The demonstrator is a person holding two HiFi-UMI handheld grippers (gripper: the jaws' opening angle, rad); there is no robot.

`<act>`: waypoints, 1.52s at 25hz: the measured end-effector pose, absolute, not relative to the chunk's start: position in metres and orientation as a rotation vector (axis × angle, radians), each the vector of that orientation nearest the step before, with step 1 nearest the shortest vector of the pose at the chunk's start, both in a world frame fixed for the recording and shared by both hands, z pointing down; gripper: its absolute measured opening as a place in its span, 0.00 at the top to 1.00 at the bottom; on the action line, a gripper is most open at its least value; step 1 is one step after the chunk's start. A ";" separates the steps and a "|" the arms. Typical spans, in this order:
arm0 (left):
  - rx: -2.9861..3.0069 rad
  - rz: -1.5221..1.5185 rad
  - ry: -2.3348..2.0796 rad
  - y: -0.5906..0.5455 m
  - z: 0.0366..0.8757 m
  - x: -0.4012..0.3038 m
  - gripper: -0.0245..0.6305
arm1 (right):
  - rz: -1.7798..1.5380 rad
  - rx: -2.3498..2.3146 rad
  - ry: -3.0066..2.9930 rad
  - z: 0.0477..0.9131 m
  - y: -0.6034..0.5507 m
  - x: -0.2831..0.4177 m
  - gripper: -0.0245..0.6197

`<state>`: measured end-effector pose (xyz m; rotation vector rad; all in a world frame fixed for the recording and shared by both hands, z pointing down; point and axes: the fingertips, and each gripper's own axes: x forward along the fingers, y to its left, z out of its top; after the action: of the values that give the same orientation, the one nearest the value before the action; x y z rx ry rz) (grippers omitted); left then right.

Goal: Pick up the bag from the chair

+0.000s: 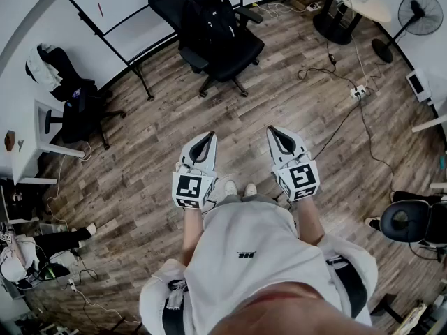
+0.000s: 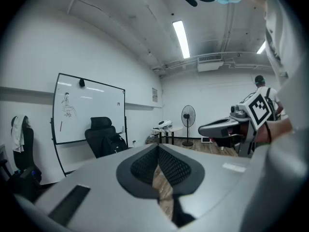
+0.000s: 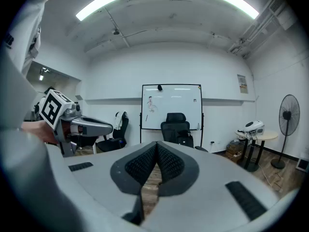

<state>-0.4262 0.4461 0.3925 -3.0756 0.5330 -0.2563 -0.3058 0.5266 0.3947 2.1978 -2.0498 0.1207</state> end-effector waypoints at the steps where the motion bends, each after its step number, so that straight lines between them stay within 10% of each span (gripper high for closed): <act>1: -3.076 -0.257 0.541 0.449 0.393 -0.424 0.95 | 0.113 2.199 -2.060 0.394 0.529 -0.305 0.97; 38: -3.087 -0.302 0.493 0.273 0.407 -0.304 0.95 | 0.184 2.165 -2.074 0.413 0.352 -0.195 0.97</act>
<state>-0.3036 0.2732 0.4071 -3.0865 0.4934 -0.3016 -0.1953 0.3525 0.4128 2.1645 -2.0738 0.1839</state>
